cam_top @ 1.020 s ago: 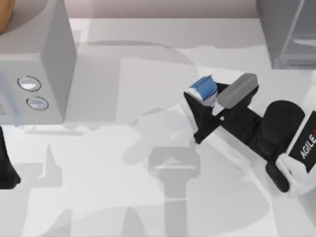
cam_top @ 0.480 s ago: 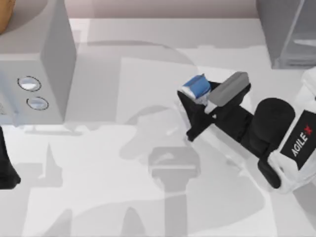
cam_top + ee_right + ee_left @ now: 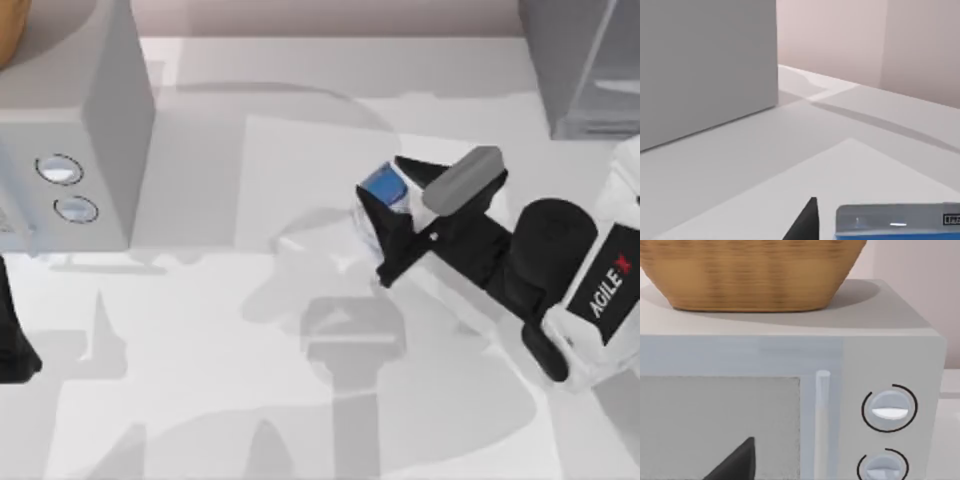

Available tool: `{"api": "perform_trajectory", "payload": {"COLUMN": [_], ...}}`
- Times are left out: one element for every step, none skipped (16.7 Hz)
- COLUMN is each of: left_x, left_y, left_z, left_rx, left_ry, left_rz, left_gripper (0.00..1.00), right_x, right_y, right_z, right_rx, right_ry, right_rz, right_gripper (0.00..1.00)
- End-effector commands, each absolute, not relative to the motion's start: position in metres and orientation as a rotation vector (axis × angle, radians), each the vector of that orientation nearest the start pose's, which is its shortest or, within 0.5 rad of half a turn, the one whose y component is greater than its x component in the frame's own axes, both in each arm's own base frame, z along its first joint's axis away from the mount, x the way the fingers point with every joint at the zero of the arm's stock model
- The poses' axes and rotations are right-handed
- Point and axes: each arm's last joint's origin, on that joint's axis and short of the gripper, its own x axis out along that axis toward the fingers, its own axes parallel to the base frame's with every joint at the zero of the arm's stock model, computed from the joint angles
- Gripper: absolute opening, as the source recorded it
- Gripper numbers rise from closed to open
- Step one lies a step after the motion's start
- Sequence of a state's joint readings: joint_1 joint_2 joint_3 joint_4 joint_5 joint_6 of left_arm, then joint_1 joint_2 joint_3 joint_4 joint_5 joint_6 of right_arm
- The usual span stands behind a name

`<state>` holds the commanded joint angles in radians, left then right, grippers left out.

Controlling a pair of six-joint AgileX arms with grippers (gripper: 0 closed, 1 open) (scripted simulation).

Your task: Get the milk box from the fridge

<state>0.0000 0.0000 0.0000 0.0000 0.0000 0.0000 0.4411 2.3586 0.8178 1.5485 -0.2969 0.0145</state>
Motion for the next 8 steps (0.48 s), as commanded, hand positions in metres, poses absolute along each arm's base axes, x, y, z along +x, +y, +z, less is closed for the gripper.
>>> {"api": "perform_trajectory", "payload": {"left_x": [0.1057, 0.1057, 0.1057, 0.1057, 0.1057, 0.1057, 0.1057, 0.1057], "left_y": [-0.0012, -0.0012, -0.0012, -0.0012, -0.0012, -0.0012, -0.0012, -0.0012], "left_z": [0.1600, 0.1600, 0.1600, 0.1600, 0.1600, 0.1600, 0.1600, 0.1600], "left_rx": [0.000, 0.000, 0.000, 0.000, 0.000, 0.000, 0.000, 0.000], "left_ry": [0.000, 0.000, 0.000, 0.000, 0.000, 0.000, 0.000, 0.000], "left_rz": [0.000, 0.000, 0.000, 0.000, 0.000, 0.000, 0.000, 0.000], "left_gripper": [1.00, 1.00, 1.00, 1.00, 1.00, 1.00, 1.00, 1.00], "right_x": [0.3352, 0.3352, 0.3352, 0.3352, 0.3352, 0.3352, 0.3352, 0.3352], "right_y": [0.1720, 0.1720, 0.1720, 0.1720, 0.1720, 0.1720, 0.1720, 0.1720], "right_z": [0.0428, 0.0428, 0.0428, 0.0428, 0.0428, 0.0428, 0.0428, 0.0428], "right_rx": [0.003, 0.003, 0.003, 0.003, 0.003, 0.003, 0.003, 0.003], "right_ry": [-0.003, -0.003, -0.003, -0.003, -0.003, -0.003, -0.003, -0.003], "right_rz": [0.765, 0.765, 0.765, 0.765, 0.765, 0.765, 0.765, 0.765], "right_gripper": [0.90, 0.98, 1.00, 1.00, 1.00, 1.00, 1.00, 1.00]}}
